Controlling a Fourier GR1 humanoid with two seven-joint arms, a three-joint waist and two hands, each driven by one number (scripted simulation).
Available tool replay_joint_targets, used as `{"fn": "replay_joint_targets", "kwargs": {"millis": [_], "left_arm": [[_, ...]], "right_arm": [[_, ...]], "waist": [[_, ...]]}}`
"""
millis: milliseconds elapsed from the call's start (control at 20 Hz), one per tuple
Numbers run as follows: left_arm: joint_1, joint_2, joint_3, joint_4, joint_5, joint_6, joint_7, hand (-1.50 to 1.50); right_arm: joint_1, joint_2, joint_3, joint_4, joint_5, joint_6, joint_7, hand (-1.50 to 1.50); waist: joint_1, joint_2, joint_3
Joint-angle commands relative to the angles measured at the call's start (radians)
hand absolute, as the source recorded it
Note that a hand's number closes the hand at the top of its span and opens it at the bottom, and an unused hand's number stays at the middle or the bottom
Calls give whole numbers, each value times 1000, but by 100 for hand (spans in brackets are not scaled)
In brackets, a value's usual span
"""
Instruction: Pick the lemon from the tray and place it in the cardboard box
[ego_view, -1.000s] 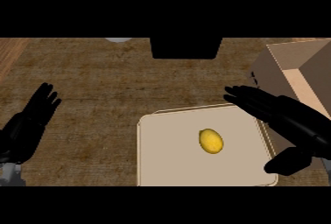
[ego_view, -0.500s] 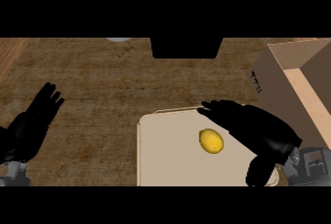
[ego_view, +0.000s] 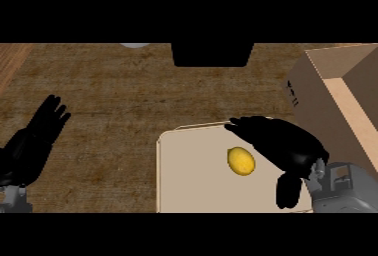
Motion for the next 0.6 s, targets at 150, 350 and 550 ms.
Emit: {"fn": "replay_joint_targets", "kwargs": {"millis": [150,350,550], "left_arm": [[-25,-29,31,-21,-37,-20,48,0],[-9,-50,41,-11,-61,-45,38,0],[-62,-66,59,45,-77,-44,34,0]], "right_arm": [[73,76,6,26,146,10,-72,-150],[105,97,-41,2,162,31,-108,-150],[92,146,28,72,286,-45,-178,-150]], "waist": [[-2,0,0],[-2,0,0],[-2,1,0]]}}
